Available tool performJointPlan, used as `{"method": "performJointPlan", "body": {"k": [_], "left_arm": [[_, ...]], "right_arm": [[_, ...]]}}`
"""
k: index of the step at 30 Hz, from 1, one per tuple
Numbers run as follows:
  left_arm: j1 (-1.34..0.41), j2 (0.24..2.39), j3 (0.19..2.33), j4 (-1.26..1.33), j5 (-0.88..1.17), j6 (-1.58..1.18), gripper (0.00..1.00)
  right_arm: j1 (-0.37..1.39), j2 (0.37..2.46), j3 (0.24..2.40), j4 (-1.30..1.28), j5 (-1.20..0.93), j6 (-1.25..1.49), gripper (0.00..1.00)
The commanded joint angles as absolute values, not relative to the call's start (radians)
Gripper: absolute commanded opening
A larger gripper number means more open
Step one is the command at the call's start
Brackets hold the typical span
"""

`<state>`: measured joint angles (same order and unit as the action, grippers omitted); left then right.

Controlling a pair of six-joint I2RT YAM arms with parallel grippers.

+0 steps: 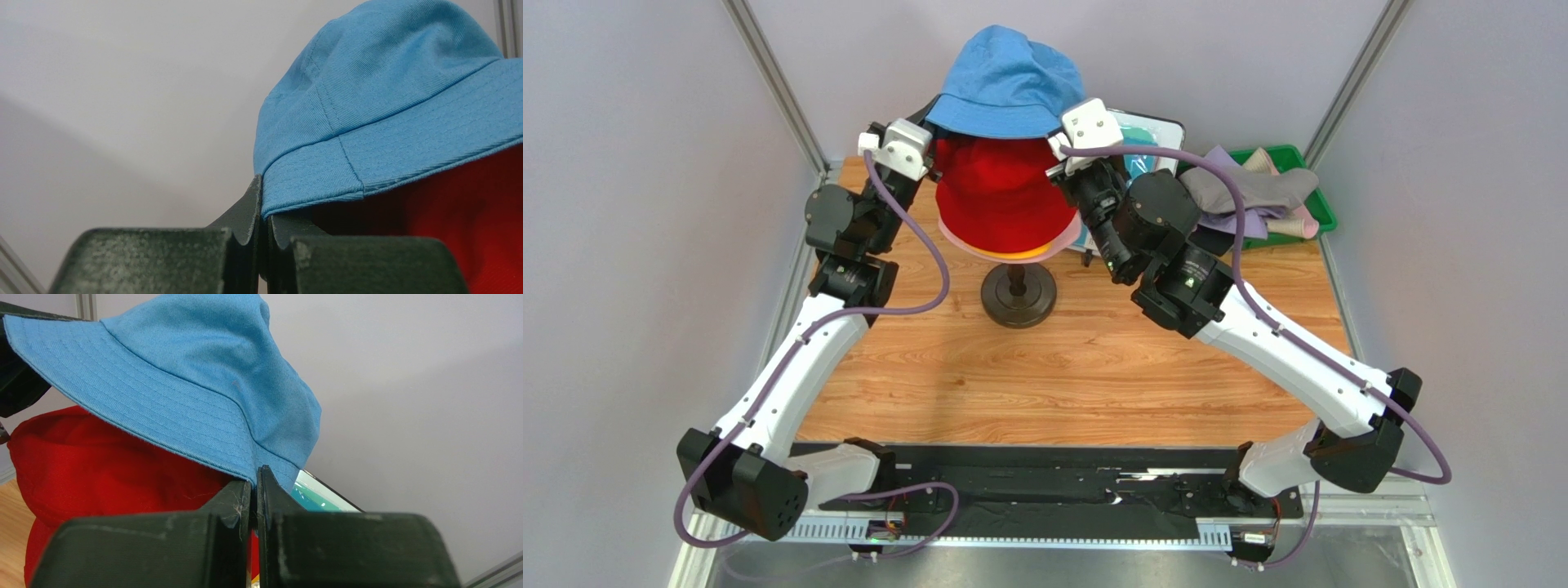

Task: Stack the hats
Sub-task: Stack the hat on the hat.

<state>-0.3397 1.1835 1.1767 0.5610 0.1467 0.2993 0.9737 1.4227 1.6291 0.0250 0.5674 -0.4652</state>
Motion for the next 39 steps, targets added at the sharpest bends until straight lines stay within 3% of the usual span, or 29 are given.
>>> {"method": "performJointPlan", "body": {"k": [1,15,25,39], "left_arm": [[-0.299,1.164,1.215,0.571,0.043,0.223,0.00],[-0.293,1.390,1.571,0.403,0.107,0.256,0.00],[-0.290,1.275,1.442,0.509,0.057,0.258,0.00],[-0.287,1.230,1.473,0.500,0.068,0.272,0.00]], "right_arm": [[0.956,1.423,1.787,0.117,0.695,-0.544,0.00],[0.890,1.614,2.005,0.201,0.729,-0.719,0.00],[0.888,1.511,1.919,0.167,0.700,-0.612,0.00],[0.899,1.457,1.921,0.173,0.701,-0.629,0.00]]}}
